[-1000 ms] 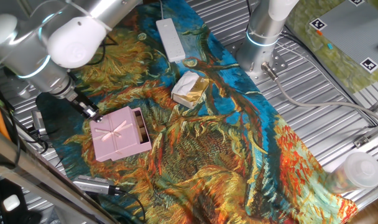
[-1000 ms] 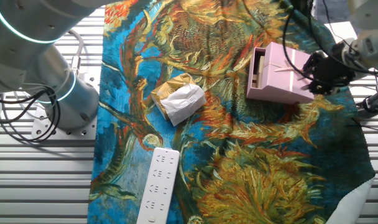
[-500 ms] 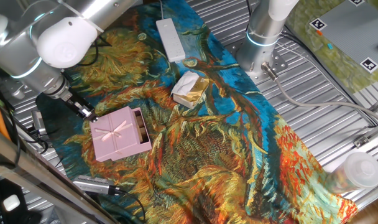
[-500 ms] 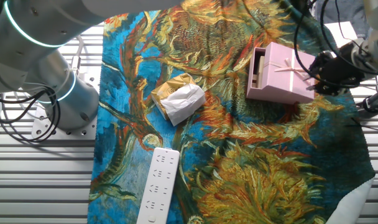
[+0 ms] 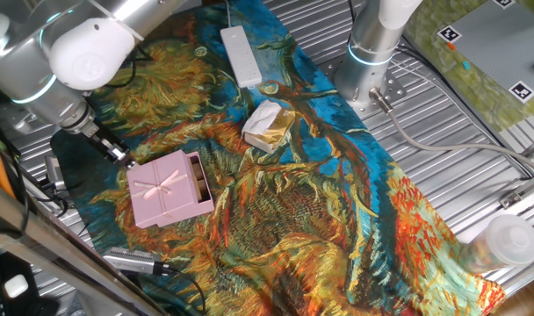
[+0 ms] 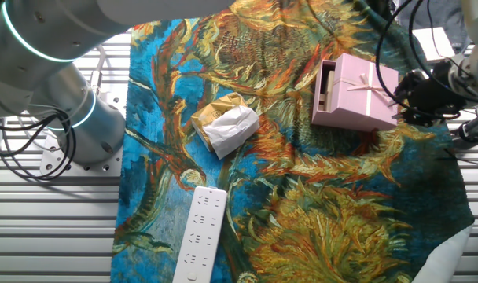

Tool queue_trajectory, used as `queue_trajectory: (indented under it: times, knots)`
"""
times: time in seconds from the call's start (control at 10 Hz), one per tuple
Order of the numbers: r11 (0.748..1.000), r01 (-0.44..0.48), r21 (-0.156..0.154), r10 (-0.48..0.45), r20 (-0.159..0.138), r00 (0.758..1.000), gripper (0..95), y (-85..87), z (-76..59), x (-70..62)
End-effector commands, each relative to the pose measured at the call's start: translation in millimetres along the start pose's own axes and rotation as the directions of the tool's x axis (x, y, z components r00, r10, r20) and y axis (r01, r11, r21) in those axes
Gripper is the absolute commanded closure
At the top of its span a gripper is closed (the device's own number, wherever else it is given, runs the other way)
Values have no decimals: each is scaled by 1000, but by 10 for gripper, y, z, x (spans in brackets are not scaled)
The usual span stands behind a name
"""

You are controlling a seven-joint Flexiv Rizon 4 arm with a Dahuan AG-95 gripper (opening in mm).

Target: Slide the outer casing onto the gift box

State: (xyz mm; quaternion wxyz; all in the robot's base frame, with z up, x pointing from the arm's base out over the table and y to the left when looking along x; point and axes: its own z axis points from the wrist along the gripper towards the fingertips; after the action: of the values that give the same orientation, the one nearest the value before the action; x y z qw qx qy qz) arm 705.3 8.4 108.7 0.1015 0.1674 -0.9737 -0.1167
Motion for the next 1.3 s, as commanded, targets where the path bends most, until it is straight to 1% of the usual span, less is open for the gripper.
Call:
queue_trajectory:
  times: [0.1,0.3,0.5,0.7,1.0,1.1,1.3]
  knots:
    - [1000,2,3,-2,7,1000,760,-35,-46,-47]
    - [1000,6,7,-6,19,1000,760,-77,-92,-98]
    - [1000,13,17,-14,54,998,760,-95,-100,-131]
    - [1000,19,21,-21,80,997,760,-103,-98,-153]
    - [1000,19,23,-21,86,996,760,-115,-138,-230]
    - [1000,20,23,-22,87,996,760,-116,-143,-238]
    - [1000,21,22,-23,97,995,760,-129,-160,-272]
